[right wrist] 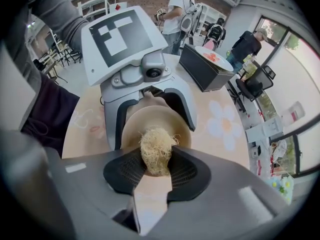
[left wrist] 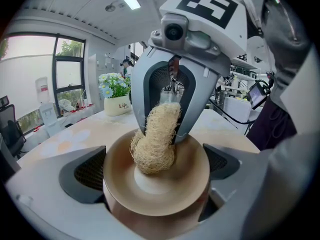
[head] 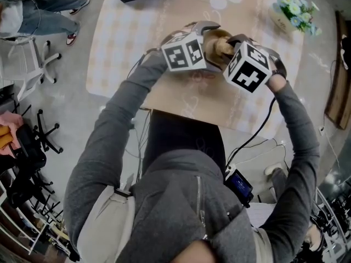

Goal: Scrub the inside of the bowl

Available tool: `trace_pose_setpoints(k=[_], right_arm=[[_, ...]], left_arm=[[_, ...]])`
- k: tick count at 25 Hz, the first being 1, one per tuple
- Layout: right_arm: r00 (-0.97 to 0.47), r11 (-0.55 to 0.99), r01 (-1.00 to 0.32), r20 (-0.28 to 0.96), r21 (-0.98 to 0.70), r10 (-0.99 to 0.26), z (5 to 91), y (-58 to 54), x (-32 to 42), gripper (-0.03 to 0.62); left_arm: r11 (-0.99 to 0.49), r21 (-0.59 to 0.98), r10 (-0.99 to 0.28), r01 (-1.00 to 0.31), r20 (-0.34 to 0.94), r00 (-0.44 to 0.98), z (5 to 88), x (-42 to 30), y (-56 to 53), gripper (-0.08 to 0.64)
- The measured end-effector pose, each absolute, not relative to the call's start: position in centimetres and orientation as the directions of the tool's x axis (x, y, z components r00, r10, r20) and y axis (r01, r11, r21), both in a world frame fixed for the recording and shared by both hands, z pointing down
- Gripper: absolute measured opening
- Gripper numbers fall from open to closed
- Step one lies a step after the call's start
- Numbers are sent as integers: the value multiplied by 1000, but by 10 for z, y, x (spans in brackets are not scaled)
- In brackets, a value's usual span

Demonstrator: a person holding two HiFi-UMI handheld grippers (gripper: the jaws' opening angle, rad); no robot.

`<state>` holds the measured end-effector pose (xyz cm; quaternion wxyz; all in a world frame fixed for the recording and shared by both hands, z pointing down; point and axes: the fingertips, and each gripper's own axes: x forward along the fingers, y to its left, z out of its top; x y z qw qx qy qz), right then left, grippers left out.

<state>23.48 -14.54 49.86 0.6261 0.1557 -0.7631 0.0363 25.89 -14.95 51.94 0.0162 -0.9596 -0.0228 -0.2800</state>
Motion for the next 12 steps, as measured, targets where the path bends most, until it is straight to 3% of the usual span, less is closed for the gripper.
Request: trace_pose_setpoints(k=[12], right_arm=[[-184,962,-263,976,66,-118,500,-139,231,114]], left_arm=[[-998,-16,36,52,533,846,519,259,-149,598]])
